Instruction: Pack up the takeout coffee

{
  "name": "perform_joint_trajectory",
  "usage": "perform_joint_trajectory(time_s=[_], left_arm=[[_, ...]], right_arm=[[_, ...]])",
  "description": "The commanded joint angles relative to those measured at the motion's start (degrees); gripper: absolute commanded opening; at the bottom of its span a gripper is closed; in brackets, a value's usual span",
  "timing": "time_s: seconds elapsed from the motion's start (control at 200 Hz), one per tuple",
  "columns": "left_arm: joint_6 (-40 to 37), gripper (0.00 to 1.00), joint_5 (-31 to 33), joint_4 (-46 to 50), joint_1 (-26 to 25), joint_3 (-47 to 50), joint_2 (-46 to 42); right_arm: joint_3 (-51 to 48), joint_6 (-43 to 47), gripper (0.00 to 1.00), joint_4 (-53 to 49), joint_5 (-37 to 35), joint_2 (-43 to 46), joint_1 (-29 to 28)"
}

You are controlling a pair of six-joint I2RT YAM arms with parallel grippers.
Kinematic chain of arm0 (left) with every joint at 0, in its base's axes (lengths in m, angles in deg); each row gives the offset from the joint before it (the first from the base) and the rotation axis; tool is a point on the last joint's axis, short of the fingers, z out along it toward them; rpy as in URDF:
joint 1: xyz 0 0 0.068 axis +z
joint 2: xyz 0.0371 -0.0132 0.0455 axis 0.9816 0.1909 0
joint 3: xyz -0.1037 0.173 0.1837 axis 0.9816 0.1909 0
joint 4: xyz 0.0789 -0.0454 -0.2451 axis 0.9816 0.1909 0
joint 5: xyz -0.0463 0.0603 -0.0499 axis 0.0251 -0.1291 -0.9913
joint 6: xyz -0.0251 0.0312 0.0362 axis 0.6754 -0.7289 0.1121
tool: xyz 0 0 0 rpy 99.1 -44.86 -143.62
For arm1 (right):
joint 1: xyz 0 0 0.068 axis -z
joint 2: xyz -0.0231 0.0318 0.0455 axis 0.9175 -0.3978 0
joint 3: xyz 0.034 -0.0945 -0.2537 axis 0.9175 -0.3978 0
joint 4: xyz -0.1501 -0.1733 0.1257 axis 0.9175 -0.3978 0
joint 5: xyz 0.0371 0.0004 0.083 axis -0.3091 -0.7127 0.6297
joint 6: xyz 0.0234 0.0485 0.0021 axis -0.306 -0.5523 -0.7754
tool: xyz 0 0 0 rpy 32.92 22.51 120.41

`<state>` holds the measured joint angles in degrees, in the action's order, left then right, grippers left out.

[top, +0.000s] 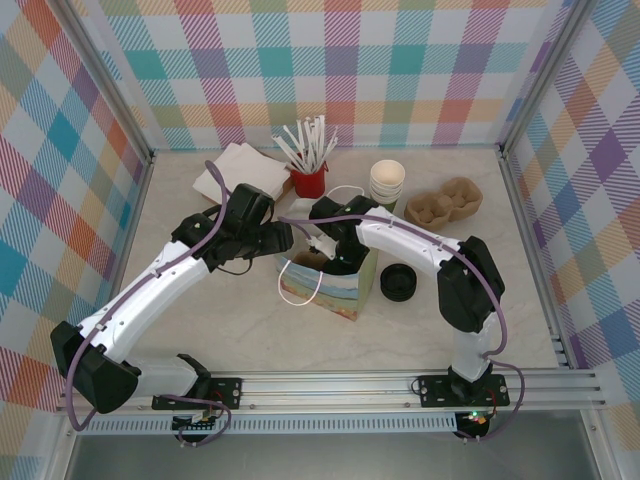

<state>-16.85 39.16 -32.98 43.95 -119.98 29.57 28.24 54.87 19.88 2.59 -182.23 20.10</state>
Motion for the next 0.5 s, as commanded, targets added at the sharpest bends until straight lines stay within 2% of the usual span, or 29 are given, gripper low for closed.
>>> perform_joint_trajectory(time_s=[0.0,0.495], left_arm=[[-1.1,0.73,-0.1,1.2,0.8,-0.3,0.7],[-1.1,0.73,-0.2,1.4,0.8,-1.0,1.0]], right_arm=[[-1.2,0.7,0.73,-0.3,0.7,-0.7,0.4],[-1.5,0.8,0.73,-0.1,-1.1,-1.1,0.6]])
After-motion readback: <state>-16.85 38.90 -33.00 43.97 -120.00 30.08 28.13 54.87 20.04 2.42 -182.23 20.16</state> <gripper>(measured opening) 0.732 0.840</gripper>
